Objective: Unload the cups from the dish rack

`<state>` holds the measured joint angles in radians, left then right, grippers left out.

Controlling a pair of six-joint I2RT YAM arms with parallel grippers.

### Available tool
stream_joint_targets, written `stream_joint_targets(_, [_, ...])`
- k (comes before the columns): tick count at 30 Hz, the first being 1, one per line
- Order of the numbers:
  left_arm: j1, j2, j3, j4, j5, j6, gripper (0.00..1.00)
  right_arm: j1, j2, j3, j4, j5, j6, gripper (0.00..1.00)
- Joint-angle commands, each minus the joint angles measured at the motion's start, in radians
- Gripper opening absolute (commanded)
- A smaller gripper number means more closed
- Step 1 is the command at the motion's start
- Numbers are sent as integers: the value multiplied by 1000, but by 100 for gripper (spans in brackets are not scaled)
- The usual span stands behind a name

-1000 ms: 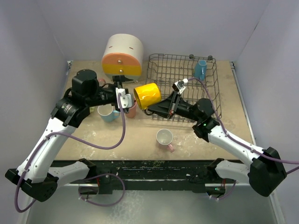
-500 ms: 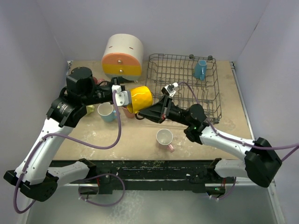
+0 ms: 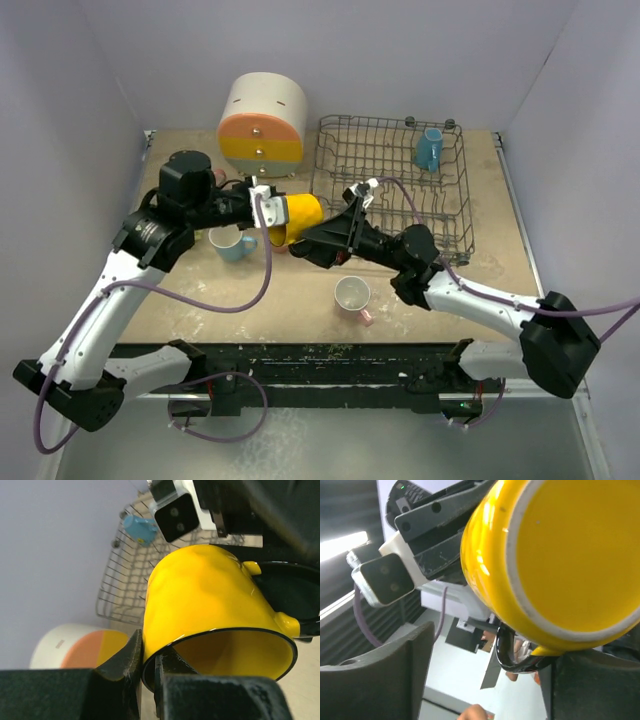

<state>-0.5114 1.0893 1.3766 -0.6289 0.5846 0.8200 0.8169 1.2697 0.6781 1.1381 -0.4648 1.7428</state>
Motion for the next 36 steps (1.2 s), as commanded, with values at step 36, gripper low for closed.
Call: stream_joint_targets(36, [-301,688,-31,-267,-384,-29,4,-793,729,1280,-1656,666,-1407,95])
